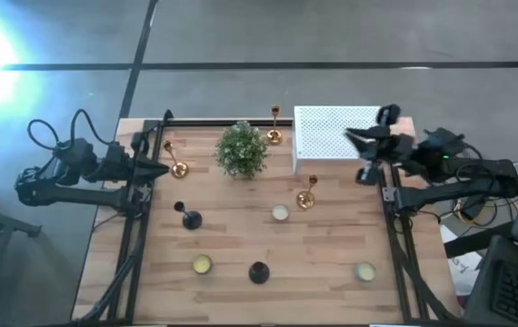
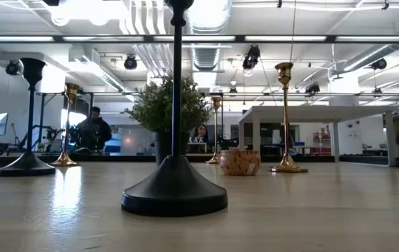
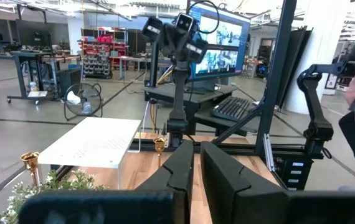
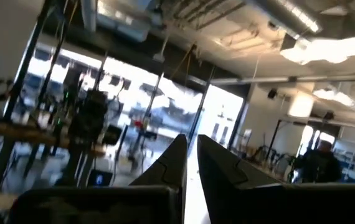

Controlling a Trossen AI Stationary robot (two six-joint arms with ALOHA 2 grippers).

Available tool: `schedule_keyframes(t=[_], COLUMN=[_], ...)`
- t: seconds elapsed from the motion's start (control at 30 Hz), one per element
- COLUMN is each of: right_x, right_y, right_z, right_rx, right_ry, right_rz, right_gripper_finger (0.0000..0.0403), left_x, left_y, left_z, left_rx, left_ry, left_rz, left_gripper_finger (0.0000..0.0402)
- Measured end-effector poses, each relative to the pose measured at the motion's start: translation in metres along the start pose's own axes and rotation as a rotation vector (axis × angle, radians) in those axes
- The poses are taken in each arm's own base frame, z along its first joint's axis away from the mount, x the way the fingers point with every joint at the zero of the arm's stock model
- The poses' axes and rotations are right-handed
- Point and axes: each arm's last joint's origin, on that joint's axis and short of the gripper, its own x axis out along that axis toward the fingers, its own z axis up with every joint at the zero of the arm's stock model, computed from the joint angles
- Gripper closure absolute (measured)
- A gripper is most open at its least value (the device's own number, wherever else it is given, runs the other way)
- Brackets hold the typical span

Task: Pick & Place candle stick holders
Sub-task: Put the bottom gold candle holder on the shelf

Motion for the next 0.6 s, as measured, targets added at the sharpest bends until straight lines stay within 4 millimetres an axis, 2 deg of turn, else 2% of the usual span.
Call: schedule_keyframes(t=[0.13,0.27,0.43,0.6], right_x=[0.021,0.028,0.018,-0.001], right_y=[0.005,0.012,0.028,0.048], right_z=[-0.015,-0.021,-0.029,-0.034], right_rx=[0.006,0.075,0.205,0.342], right_ry=[0.282,0.571,0.861,0.984], right_rz=[0.083,0.192,0.294,0.329], right_gripper_finger=[0.0369,0.0369,0.0369,0.0369], left_x=[0.000,0.000,0.000,0.000], left_y=[0.000,0.000,0.000,0.000], left_z=[0.000,0.000,0.000,0.000], left_rx=[0.000,0.000,0.000,0.000], left_ry=[0.000,0.000,0.000,0.000], left_rz=[0.000,0.000,0.000,0.000], left_gripper_finger=[0.0367,0.0367,0.0367,0.0367])
